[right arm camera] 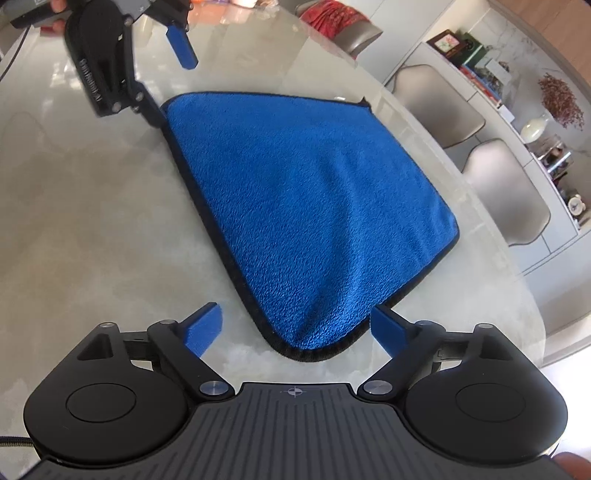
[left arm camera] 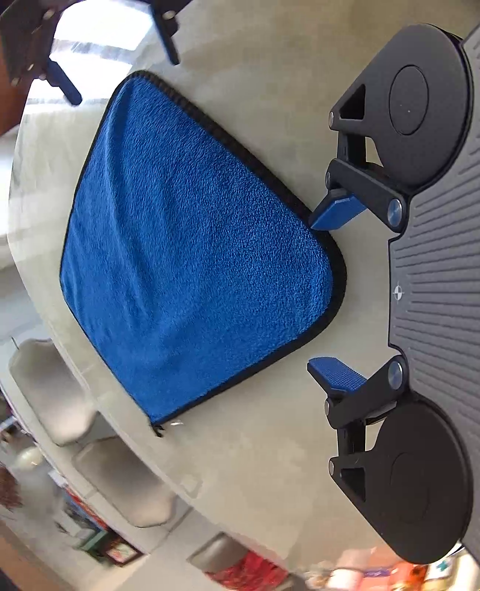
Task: Fold towel
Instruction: 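Release the towel and reposition both grippers at the towel's edge, then grasp the towel edge with the left gripper while the right gripper grasps the adjacent corner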
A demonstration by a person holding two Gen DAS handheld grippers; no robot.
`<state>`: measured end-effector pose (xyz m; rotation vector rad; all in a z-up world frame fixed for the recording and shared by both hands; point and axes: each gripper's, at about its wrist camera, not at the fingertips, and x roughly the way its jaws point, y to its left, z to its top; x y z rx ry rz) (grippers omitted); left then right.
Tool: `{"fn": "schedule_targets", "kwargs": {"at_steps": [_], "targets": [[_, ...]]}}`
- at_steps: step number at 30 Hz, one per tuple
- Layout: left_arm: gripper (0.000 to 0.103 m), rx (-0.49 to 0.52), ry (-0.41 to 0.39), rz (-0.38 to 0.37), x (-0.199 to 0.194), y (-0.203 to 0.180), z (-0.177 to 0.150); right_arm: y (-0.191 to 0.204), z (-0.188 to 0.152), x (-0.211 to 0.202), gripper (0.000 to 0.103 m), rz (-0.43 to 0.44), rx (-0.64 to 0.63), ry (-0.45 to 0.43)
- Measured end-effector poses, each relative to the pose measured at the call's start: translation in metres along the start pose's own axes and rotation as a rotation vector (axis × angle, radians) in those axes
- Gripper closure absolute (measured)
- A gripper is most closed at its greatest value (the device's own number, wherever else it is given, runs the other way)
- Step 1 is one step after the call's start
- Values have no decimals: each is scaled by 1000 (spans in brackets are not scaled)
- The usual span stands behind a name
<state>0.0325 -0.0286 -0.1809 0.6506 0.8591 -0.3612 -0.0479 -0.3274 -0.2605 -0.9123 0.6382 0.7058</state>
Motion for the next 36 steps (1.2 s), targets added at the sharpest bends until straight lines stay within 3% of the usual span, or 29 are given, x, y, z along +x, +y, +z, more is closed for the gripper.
{"fn": "schedule_targets", "kwargs": {"at_steps": [3, 9, 13, 17, 21, 25, 33, 36], "targets": [[19, 41, -20, -3, -2, -1, -3, -2, -1, 3, 7, -10, 40, 6], [16, -59, 8, -54, 4, 10, 1, -22, -5, 12, 6, 32, 262, 47], [16, -84, 7, -70, 5, 12, 1, -29, -7, 17, 6, 62, 336, 55], [16, -51, 6, -63, 4, 9, 2, -37, -8, 21, 15, 120, 432, 70], [16, 80, -39, -30, -1, -2, 1, -45, -13, 24, 25, 170, 535, 80], [16, 73, -53, -60, 1, 2, 2, -45, -12, 23, 33, 170, 544, 76], [59, 44, -69, -178, 2, 9, 3, -43, -3, 22, 73, 175, 528, 61], [62, 61, -74, -181, 0, 7, 3, -46, -2, 22, 78, 174, 542, 74]]}}
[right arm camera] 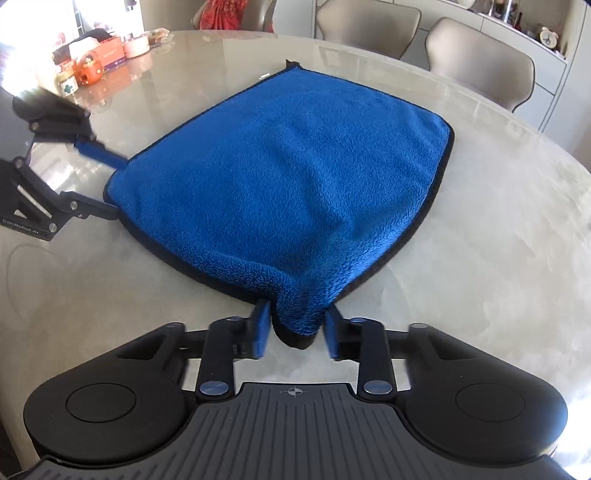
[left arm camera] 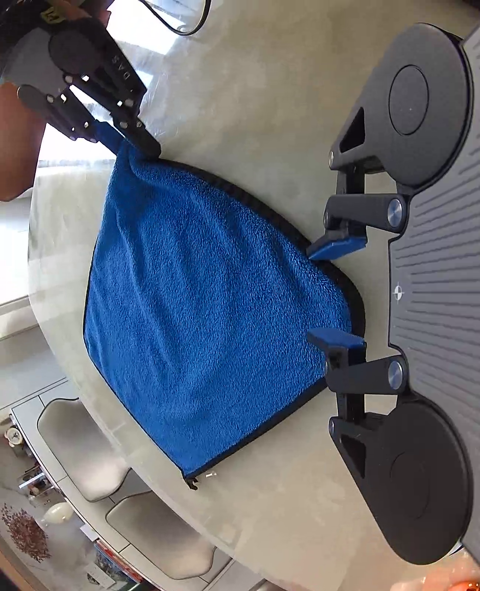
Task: Fold towel
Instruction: 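Grasp the towel edge with the left gripper while the right gripper grasps the adjacent corner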
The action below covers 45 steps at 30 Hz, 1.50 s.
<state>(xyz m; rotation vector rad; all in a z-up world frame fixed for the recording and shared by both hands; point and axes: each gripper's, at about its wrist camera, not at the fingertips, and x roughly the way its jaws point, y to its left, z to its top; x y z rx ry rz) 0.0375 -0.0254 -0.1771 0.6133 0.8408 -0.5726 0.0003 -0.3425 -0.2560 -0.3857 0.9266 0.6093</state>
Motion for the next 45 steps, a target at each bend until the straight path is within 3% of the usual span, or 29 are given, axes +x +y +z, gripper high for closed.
{"fn": "schedule_targets", "kwargs": {"at_steps": [5, 9, 12, 19, 24, 29, 31, 33, 36, 38, 41, 45], "targets": [[60, 39, -5, -4, -2, -7, 2, -4, 2, -7, 80, 16, 47, -16], [51, 77, -16, -15, -4, -12, 4, -18, 11, -15, 83, 78, 179, -59], [50, 101, -6, -9, 0, -16, 6, -27, 16, -21, 85, 117, 259, -97], [50, 64, 8, -21, 6, -9, 12, -35, 20, -24, 85, 124, 301, -115], [76, 40, 24, -40, 10, -3, 17, -37, 19, -23, 85, 104, 286, -99], [91, 50, 44, -40, 11, 3, 21, -38, 19, -23, 83, 85, 272, -84], [93, 34, 39, -52, 9, 9, 23, -39, 19, -23, 72, 78, 266, -78], [93, 10, 34, -67, 8, 15, 27, -23, 17, -19, 62, -11, 117, -43], [93, -26, 31, -76, 9, 25, 32, -2, 15, -16, 59, -95, -91, -26], [93, -43, 29, -72, 10, 30, 35, 17, 15, -15, 58, -136, -253, -29], [93, -72, 23, -70, 11, 36, 39, 40, 11, -12, 45, -180, -438, -32], [93, -100, 25, -71, 14, 41, 42, 51, 6, -3, 44, -173, -523, -3]]}}
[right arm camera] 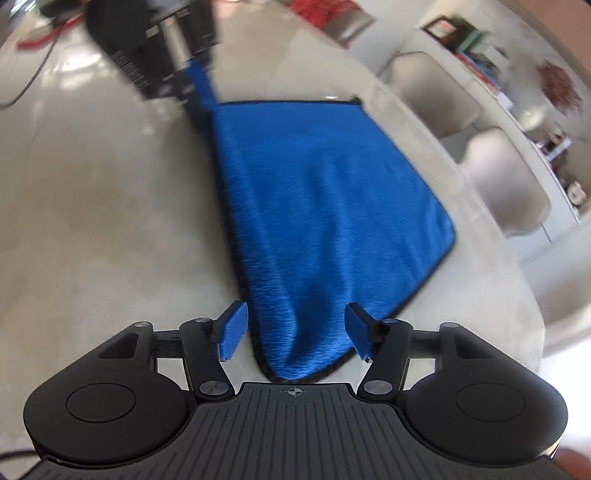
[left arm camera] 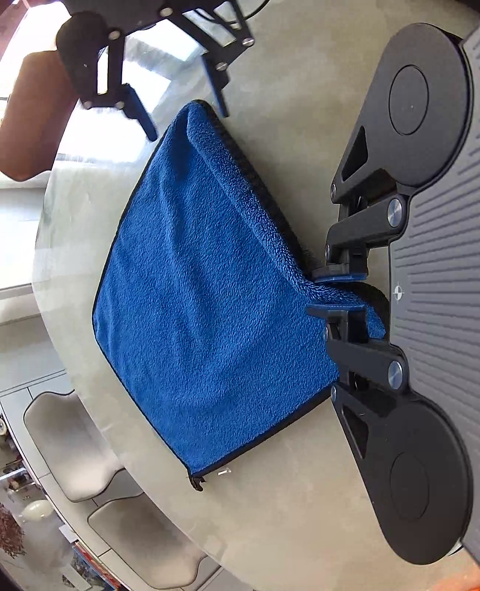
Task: Fold towel
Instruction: 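Grasp the towel edge with the left gripper while the right gripper grasps the adjacent corner, then lift the grasped edge with both grippers and fold it over the towel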
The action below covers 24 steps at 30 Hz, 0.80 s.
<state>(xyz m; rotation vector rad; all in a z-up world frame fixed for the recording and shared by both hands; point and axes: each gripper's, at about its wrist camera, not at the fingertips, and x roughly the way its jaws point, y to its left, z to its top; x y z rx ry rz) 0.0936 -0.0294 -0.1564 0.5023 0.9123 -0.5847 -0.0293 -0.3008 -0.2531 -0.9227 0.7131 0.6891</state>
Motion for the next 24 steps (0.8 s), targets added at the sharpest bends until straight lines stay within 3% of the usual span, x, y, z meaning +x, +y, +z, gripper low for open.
{"fn": "schedule_targets", "kwargs": {"at_steps": [4, 12, 13, 14, 15, 16, 20, 24], "targets": [[93, -31, -16, -15, -2, 3, 2, 0, -1, 5, 44, 1, 23, 30], [91, -66, -28, -19, -6, 10, 4, 5, 1, 13, 46, -80, 31, 25], [91, -64, -25, -20, -5, 10, 3, 6, 0, 12, 48, -83, 27, 21], [89, -57, -21, -22, -5, 9, 3, 6, 1, 13, 63, -82, 20, 19], [87, -43, -13, -25, -3, 7, 2, 7, 1, 14, 88, -71, 21, 24], [87, -27, -5, -26, -2, 5, 1, 7, 1, 15, 94, -56, 25, 33], [87, 26, 34, -33, 2, -3, -4, -4, 0, 14, 95, -10, 132, 44], [94, 84, 27, -20, 1, -8, -5, -16, 5, 1, 96, -9, 176, 11]]}}
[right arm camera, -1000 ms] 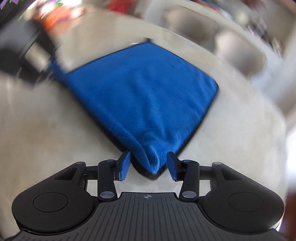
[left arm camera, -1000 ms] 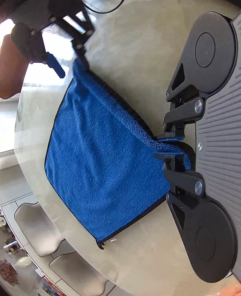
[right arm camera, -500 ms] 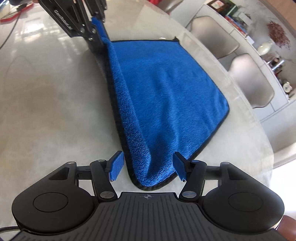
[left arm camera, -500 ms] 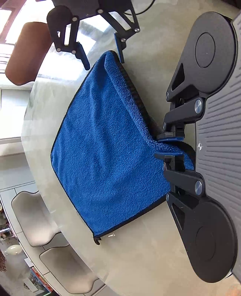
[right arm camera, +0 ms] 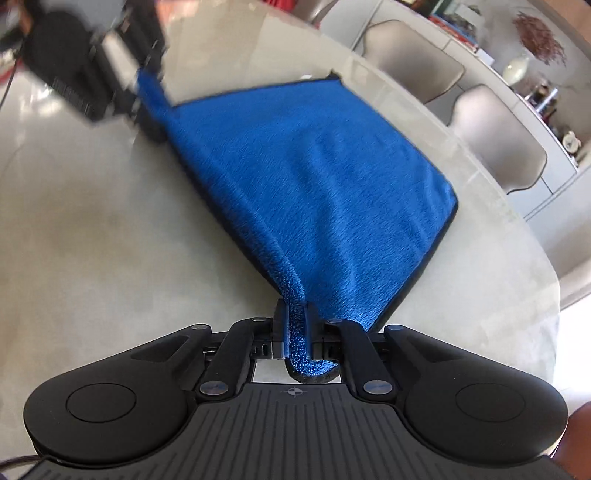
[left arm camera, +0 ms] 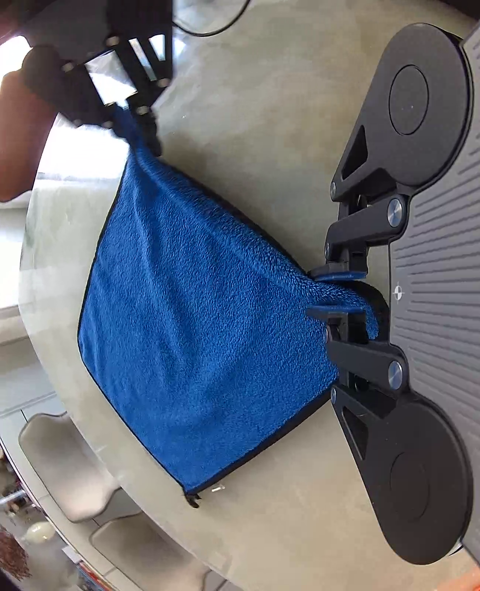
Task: Fold towel
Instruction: 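Lift the grasped edge with both grippers and fold it over the towel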
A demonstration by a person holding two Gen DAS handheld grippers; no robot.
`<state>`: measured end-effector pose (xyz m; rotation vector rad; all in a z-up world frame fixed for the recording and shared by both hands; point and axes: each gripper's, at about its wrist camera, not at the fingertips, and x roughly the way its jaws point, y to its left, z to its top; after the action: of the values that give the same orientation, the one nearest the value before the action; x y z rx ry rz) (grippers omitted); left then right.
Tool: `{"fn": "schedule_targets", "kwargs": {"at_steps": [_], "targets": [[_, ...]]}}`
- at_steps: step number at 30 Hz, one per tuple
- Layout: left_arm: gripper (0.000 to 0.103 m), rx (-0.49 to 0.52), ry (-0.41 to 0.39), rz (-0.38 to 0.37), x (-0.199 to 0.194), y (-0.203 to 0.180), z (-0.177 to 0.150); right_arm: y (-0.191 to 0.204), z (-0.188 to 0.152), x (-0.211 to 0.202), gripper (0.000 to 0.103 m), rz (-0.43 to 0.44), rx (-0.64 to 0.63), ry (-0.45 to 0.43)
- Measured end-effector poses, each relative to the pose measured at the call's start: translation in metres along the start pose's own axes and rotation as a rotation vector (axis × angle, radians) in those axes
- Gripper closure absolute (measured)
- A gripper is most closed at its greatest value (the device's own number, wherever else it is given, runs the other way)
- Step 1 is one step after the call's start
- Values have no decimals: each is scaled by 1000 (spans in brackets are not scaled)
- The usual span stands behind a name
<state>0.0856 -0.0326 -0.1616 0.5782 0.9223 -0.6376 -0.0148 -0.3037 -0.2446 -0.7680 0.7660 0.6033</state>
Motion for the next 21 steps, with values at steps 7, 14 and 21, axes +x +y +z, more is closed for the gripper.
{"fn": "schedule_targets", "kwargs": {"at_steps": [7, 14, 21], "targets": [[94, 20, -65, 92, -11, 26, 22, -33, 22, -9, 96, -23, 62, -61], [93, 69, -95, 204, -4, 61, 57, -73, 59, 12, 96, -89, -7, -94], [91, 48, -90, 225, 36, 102, 90, -112, 85, 63, 96, -123, -38, -68]]}}
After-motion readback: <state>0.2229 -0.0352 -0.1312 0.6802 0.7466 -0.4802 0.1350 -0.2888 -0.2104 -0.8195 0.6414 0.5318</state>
